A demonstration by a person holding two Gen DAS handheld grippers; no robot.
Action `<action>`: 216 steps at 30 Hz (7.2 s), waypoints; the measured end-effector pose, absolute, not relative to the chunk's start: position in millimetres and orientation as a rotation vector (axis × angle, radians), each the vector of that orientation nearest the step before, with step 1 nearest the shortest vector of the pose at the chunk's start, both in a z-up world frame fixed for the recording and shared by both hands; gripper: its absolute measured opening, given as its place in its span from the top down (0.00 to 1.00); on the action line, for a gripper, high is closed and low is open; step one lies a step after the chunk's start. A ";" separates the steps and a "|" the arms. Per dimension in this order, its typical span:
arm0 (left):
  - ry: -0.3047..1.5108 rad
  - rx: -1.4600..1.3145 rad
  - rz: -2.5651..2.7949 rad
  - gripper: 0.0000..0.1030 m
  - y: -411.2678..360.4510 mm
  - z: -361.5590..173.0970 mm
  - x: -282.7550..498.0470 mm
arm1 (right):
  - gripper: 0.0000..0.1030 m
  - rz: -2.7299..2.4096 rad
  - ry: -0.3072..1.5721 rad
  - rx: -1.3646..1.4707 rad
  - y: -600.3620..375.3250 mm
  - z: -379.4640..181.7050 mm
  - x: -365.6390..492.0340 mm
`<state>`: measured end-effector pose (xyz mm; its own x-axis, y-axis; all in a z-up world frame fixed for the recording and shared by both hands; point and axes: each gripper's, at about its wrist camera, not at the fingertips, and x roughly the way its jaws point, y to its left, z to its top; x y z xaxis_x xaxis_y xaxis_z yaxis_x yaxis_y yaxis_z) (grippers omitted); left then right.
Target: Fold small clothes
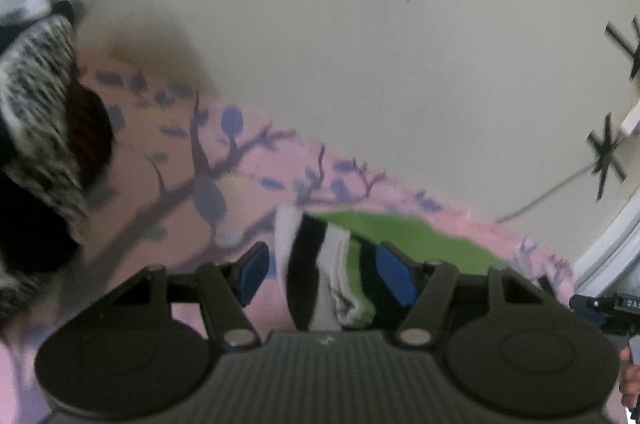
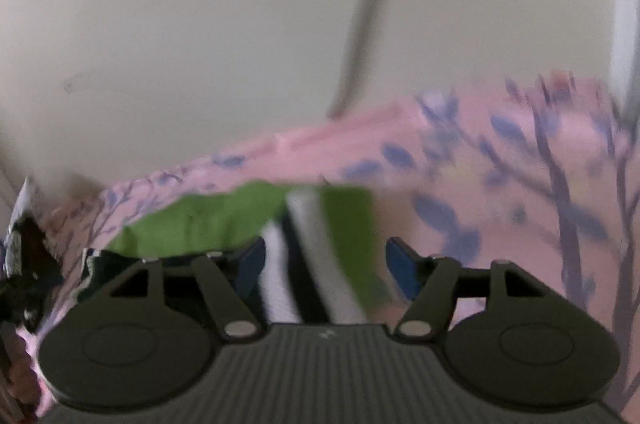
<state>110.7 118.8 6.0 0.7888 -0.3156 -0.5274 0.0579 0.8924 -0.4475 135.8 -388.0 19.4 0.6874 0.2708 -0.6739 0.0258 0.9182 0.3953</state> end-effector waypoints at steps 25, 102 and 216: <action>0.505 -0.075 -0.292 0.58 100.5 84.3 -34.6 | 0.56 0.324 0.468 0.524 -459.9 93.3 -90.6; 0.728 -0.031 -0.238 0.52 70.3 73.6 80.6 | 0.51 0.353 0.669 0.290 -406.3 81.2 103.5; 0.573 -0.450 -0.371 0.61 143.2 44.5 -25.4 | 0.46 0.953 0.781 0.070 -105.5 62.9 0.2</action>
<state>-25.4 143.2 44.5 0.7794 -0.4532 -0.4327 0.2093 0.8392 -0.5020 0.2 -105.5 62.9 0.3319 0.7530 -0.5682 -0.7050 0.5982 0.3809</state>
